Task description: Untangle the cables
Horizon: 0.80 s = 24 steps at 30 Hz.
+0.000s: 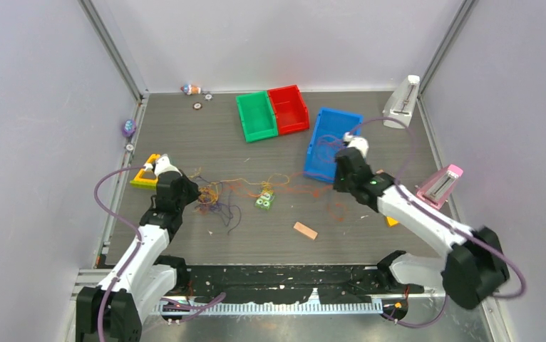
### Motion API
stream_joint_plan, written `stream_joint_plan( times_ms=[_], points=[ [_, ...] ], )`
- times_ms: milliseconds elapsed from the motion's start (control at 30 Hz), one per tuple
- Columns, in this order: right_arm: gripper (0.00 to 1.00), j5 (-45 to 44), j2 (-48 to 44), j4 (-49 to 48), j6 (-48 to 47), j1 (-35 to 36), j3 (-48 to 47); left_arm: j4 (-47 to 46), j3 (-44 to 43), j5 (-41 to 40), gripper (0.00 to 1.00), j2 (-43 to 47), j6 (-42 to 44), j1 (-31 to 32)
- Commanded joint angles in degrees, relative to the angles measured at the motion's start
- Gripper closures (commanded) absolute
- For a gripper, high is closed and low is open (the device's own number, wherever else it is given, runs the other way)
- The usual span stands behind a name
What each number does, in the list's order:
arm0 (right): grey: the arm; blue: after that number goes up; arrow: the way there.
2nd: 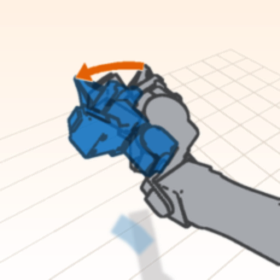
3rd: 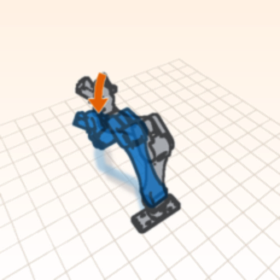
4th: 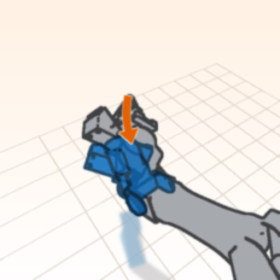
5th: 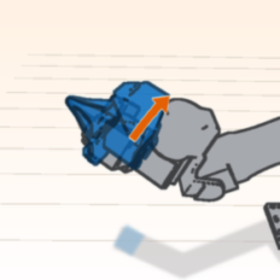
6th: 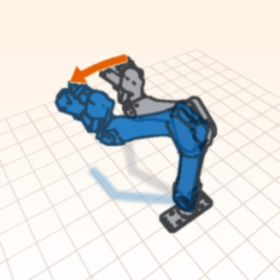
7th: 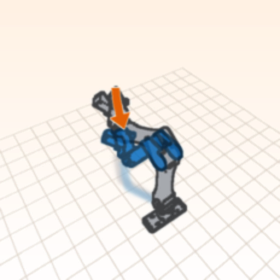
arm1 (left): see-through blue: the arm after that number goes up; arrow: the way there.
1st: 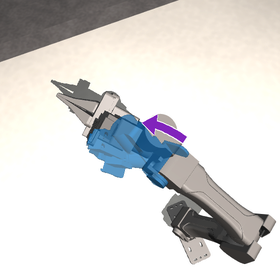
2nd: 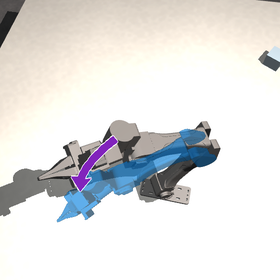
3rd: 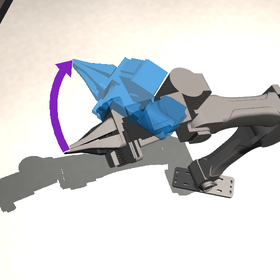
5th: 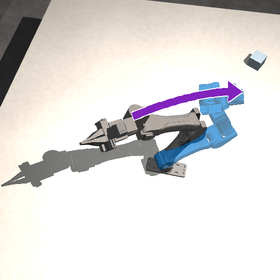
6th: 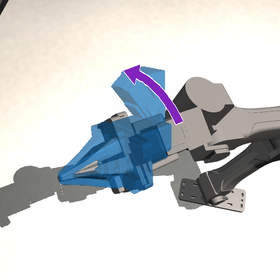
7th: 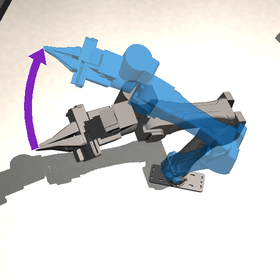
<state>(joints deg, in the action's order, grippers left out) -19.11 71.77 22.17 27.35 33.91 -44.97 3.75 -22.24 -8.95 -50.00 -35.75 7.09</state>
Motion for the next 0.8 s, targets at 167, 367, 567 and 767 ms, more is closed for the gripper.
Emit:
stream_joint_plan(
  times_ms=[167,367,567,767],
  points=[
    [0.95,-10.8,-22.7,8.7,-2.1,-12.5,-1.1,1.5,-0.4,-7.7,1.0,1.5,-1.8,-0.3],
    [0.95,-18.3,-30.3,12.8,-1.0,-15.8,-3.1,2.8,-0.1,-10.9,1.0,2.6,-3.3,-0.3],
    [0.95,-27.2,-37.3,16.1,5.6,-16.4,-1.8,6.5,-0.8,-15.8,1.0,2.5,-6.5,-0.3],
    [0.95,-27.2,-42.2,14.1,6.9,-16.4,1.8,13.7,-2.3,-23.8,1.0,2.8,-12.8,-0.7]
  ],
)
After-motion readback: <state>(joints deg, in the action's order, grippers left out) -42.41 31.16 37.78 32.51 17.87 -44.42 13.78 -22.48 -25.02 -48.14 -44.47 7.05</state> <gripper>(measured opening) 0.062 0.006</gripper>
